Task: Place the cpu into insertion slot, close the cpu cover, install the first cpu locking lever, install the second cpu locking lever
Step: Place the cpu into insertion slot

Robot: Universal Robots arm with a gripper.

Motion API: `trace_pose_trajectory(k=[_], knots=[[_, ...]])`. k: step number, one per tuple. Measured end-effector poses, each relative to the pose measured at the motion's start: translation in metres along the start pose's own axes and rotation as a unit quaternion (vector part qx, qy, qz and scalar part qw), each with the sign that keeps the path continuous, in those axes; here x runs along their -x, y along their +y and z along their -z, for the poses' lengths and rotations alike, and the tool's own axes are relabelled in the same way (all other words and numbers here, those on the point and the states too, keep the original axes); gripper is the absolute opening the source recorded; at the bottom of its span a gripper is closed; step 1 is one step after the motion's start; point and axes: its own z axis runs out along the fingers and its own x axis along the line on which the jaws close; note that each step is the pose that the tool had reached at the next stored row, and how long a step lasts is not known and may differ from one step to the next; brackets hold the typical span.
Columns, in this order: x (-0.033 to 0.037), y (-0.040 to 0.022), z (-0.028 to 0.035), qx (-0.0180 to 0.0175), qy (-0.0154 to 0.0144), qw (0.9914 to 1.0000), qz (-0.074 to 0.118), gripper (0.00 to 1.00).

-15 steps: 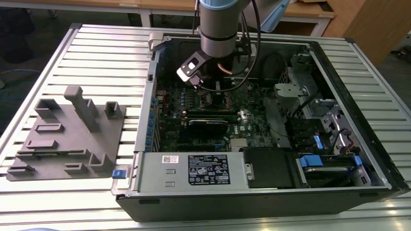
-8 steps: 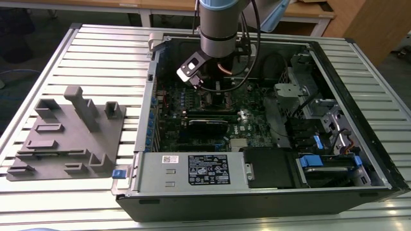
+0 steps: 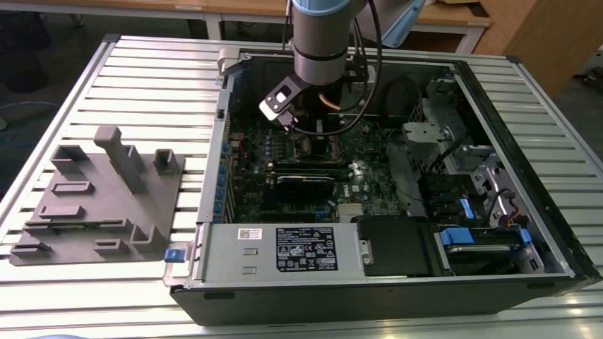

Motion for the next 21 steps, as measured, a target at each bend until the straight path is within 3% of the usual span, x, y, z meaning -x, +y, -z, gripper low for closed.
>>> trace_pose_trajectory(k=[13,15,16,21], knots=[[-0.0001,0.0001,-0.0005,0.0003,0.0003,1.0,0.0,0.54],[-0.0002,0.0001,-0.0007,0.0003,0.0005,1.0,0.0,0.55],[-0.0001,0.0001,-0.0007,0.0003,0.0004,1.0,0.0,0.61],[0.0,0.0001,0.0006,0.0,0.0,1.0,0.0,0.61]])
